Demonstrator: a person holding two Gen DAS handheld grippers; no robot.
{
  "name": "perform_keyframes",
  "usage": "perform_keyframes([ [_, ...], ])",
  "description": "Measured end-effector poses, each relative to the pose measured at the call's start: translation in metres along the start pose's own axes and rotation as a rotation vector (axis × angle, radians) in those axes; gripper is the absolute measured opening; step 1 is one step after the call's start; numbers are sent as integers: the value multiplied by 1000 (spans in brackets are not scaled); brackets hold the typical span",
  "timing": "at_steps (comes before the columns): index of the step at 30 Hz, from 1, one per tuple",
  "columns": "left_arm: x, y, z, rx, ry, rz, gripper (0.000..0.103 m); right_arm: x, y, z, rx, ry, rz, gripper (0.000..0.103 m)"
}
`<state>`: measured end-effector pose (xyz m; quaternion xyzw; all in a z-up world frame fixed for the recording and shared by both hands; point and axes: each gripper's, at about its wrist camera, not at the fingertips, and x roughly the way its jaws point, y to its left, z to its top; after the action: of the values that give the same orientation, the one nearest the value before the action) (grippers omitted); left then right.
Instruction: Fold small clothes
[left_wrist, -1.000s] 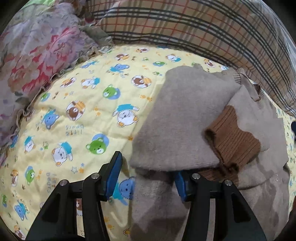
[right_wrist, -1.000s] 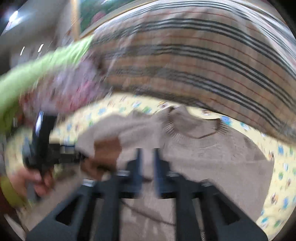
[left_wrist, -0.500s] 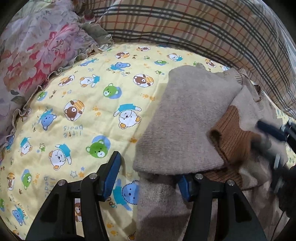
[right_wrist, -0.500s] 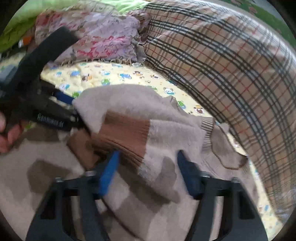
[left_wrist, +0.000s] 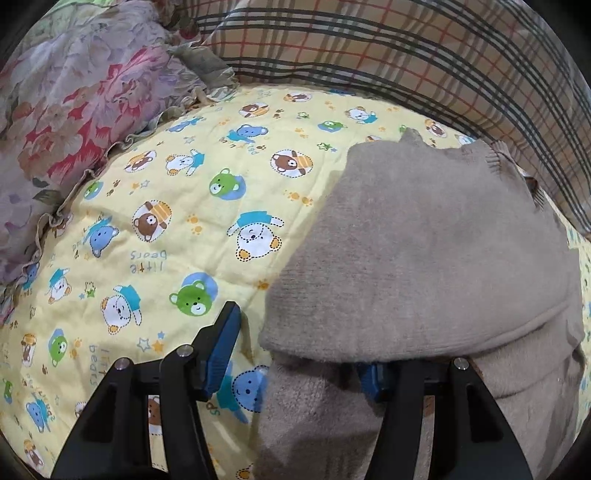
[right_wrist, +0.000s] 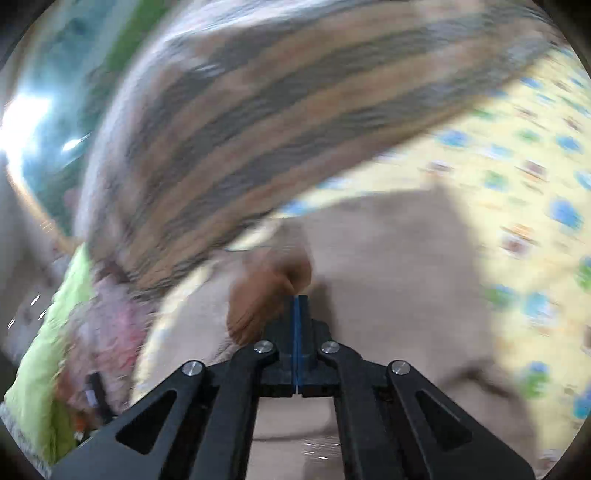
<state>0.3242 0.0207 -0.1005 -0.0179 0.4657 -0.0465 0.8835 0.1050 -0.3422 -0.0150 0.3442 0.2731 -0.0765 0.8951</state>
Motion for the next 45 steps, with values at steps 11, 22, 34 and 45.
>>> perform_keyframes([
  [11,-5,-4,-5,20,-4,15,58,30,-13,-20,104,155,49,45],
  [22,0,1,1,-34,-21,52,62,83,33,-15,99,188,129,7],
  [34,-22,3,-2,-99,-105,100,72,-16,-4,-8,54,50,106,7],
  [45,-24,9,-20,-129,-65,95,75,4,-18,-4,-44,115,-13,7],
])
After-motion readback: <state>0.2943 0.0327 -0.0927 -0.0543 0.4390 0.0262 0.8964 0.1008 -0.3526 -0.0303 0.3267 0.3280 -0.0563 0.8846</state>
